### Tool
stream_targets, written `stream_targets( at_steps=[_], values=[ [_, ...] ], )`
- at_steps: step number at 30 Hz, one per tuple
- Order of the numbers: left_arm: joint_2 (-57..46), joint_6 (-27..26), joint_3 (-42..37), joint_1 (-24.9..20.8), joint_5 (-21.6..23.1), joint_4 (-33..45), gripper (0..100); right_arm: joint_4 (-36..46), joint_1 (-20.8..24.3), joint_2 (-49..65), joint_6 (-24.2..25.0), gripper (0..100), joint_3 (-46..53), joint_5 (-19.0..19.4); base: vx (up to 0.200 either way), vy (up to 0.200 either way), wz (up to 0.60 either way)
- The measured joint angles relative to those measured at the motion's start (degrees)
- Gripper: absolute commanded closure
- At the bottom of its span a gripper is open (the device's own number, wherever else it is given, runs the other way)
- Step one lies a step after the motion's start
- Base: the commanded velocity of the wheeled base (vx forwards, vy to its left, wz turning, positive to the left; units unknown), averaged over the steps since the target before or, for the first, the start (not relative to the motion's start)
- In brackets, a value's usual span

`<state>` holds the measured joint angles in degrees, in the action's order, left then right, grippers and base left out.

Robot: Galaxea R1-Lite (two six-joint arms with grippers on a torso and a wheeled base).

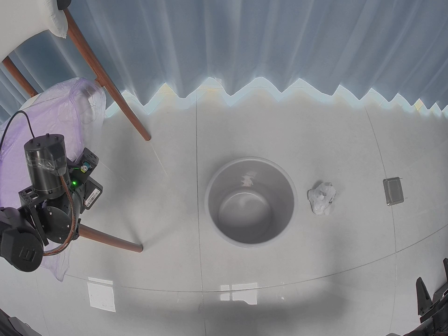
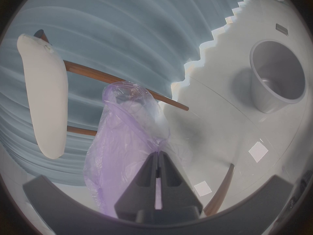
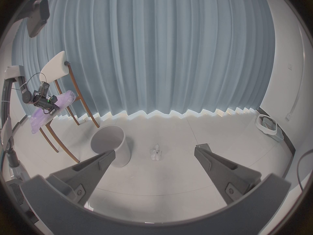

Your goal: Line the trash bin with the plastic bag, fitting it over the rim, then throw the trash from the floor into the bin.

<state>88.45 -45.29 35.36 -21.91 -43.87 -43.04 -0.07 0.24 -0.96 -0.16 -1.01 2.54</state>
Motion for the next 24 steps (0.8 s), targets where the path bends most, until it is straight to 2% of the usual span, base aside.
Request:
stream_targets(
  at_steps=[6,15,24],
  values=[
    [-1.83,1.19,0.40,0.20,2.41,0.32,100,0.00,0.00,0.00,0.00,0,0.00,0.00,0.000,0.000,0.00],
    [-3.69,7.58,0.88,0.44,11.89,0.68,100,0.00,0.00,0.00,-0.02,0,0.00,0.00,0.000,0.000,0.00],
    [-4.97,16.01,-0.34,0.44,18.37,1.17,100,0.00,0.00,0.00,0.00,0,0.00,0.02,0.000,0.000,0.00]
  ],
)
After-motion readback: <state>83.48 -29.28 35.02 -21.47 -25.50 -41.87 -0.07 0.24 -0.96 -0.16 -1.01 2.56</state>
